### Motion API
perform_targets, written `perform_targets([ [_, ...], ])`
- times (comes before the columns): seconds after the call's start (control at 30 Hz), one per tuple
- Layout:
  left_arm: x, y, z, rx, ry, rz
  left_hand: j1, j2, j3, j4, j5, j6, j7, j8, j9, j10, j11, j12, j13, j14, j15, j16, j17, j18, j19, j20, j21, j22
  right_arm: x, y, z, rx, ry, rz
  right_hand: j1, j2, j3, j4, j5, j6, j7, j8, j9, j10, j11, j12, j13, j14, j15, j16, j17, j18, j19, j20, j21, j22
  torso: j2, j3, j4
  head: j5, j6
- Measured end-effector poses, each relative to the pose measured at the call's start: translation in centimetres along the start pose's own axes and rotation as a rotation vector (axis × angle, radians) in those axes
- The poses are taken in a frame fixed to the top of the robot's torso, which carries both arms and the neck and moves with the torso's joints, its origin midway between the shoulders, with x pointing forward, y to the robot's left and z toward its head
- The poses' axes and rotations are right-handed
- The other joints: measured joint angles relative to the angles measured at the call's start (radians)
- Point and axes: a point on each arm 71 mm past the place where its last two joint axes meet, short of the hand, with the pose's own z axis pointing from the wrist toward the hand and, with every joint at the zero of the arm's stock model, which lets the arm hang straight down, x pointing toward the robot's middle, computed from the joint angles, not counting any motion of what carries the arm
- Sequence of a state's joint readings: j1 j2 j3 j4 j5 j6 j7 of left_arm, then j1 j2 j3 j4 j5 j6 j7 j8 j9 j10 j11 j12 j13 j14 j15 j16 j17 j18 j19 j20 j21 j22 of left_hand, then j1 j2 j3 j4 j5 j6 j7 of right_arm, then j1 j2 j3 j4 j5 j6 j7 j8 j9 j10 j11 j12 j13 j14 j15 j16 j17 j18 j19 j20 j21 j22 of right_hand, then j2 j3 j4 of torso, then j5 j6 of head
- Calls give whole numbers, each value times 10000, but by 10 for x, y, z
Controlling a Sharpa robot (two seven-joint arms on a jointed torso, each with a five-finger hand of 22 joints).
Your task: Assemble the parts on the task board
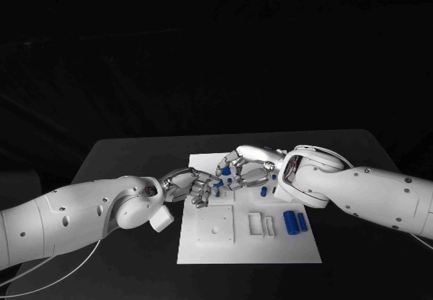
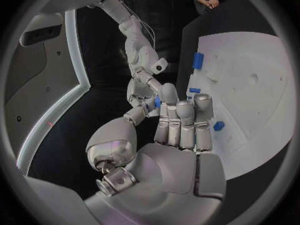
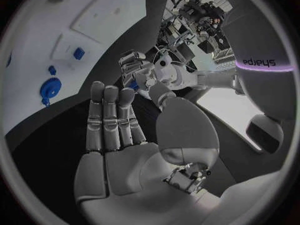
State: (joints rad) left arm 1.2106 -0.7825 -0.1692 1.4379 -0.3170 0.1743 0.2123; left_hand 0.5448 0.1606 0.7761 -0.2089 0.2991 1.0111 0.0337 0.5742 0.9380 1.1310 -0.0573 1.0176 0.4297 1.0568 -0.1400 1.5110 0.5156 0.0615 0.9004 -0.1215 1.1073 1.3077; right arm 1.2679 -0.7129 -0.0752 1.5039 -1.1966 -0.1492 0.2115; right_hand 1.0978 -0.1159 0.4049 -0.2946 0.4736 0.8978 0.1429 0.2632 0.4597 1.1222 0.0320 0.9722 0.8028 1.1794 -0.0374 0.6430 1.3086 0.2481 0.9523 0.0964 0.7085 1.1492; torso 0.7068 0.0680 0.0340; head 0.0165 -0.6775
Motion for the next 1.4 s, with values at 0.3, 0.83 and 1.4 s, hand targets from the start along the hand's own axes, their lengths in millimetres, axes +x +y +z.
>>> perform_targets([
  [0.3,0,0,0,42,6,-19,2,-1,4,1,0,-3,-1,0,12,-1,1,0,-1,-2,1,0,-1,0,0,0,0,-1,1,0,0,-12,71,24,-102,102,-51,2,66,145,-142,67,-5,-22,22,335,249,50,-48,443,-1,-6,110,-109,264,175,1,0,3,8,-1],
  [0.83,3,-1,1,68,65,-42,-19,20,7,1,40,-27,-6,-54,60,-3,4,0,-3,-5,5,0,-3,0,0,0,0,-3,1,0,0,-7,35,33,-409,409,24,13,-485,1045,-427,500,274,75,-359,878,619,102,-187,1314,-1,71,375,-306,735,481,0,-8,4,10,-17],
  [1.4,5,-1,1,65,11,-143,-47,48,22,-13,-215,-40,1,-292,199,-120,24,0,-37,-57,56,0,-55,-1,-144,36,0,2,4,0,0,-5,-212,-98,-469,545,386,51,-864,1423,-595,590,359,302,-549,1119,840,183,-331,1821,-2,38,565,-482,1071,635,0,-2,3,13,-18],
])
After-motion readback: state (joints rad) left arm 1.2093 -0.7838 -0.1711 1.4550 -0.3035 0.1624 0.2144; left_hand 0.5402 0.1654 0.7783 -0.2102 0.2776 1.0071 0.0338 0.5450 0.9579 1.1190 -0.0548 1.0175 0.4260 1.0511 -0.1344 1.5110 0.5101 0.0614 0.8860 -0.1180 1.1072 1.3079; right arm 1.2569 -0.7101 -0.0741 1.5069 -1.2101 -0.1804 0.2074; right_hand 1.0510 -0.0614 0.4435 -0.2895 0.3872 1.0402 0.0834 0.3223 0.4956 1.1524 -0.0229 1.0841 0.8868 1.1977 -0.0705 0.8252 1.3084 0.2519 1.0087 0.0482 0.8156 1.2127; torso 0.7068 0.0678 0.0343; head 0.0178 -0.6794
